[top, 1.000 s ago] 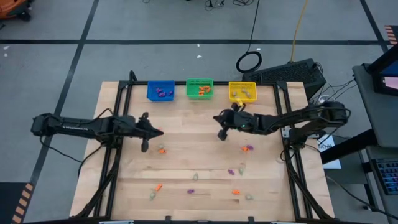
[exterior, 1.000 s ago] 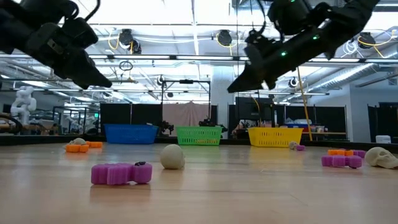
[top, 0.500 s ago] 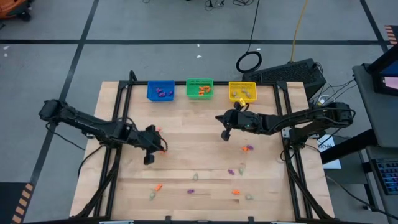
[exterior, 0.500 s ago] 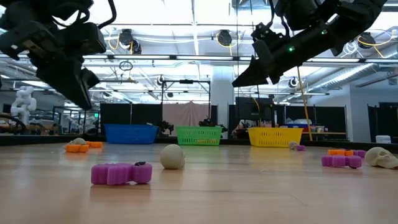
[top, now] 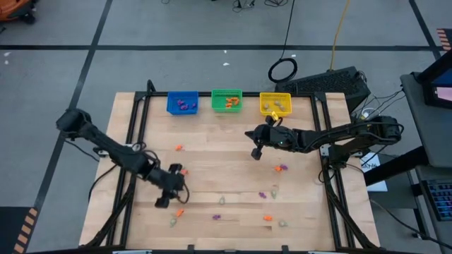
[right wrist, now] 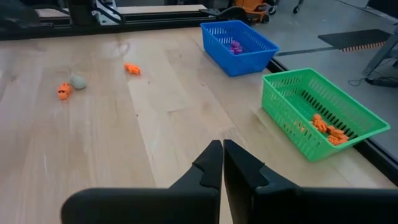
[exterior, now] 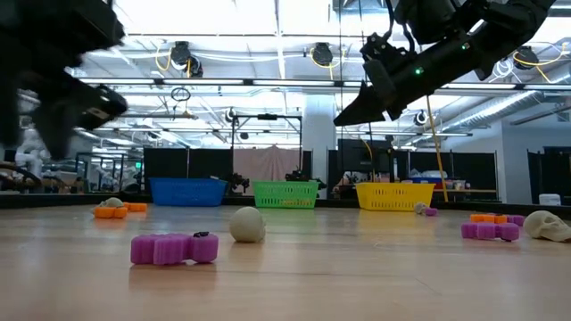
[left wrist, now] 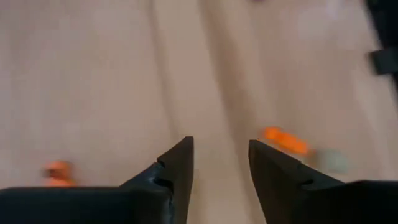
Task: Sort Halloween decoration
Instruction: Put the orange skeleton toy into the green basket
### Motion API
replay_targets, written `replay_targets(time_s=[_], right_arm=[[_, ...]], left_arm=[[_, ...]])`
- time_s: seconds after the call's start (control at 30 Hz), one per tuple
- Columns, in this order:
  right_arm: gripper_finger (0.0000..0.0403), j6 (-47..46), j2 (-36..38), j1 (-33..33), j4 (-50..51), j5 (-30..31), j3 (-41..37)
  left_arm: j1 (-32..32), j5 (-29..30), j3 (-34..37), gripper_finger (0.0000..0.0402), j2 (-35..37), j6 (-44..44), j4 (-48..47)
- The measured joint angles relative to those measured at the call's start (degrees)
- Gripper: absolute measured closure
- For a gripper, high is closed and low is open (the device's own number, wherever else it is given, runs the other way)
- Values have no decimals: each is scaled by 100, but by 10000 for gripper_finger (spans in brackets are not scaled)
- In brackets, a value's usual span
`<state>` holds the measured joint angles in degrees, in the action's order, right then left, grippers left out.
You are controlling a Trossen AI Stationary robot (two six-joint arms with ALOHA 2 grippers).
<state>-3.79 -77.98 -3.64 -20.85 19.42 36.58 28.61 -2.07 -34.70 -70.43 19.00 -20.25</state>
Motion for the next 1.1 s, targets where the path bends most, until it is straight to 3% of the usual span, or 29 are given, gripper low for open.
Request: replay_targets(time_s=[0.23, 0.47, 0.93, 1.1], right_arm=[[403, 22, 0, 2, 16, -2, 2], [403, 142, -2, 0, 23, -4, 2], [403, 207, -4, 0, 262, -7, 7], [403, 201, -4, 0, 270, -7, 7]], left_arm=[[590, -376, -241, 230, -598, 2031, -16], [753, -372, -618, 230, -1286, 3116, 165], [747, -684, -1071, 231, -2285, 4196, 146], [757, -682, -1073, 263, -2285, 4304, -135]])
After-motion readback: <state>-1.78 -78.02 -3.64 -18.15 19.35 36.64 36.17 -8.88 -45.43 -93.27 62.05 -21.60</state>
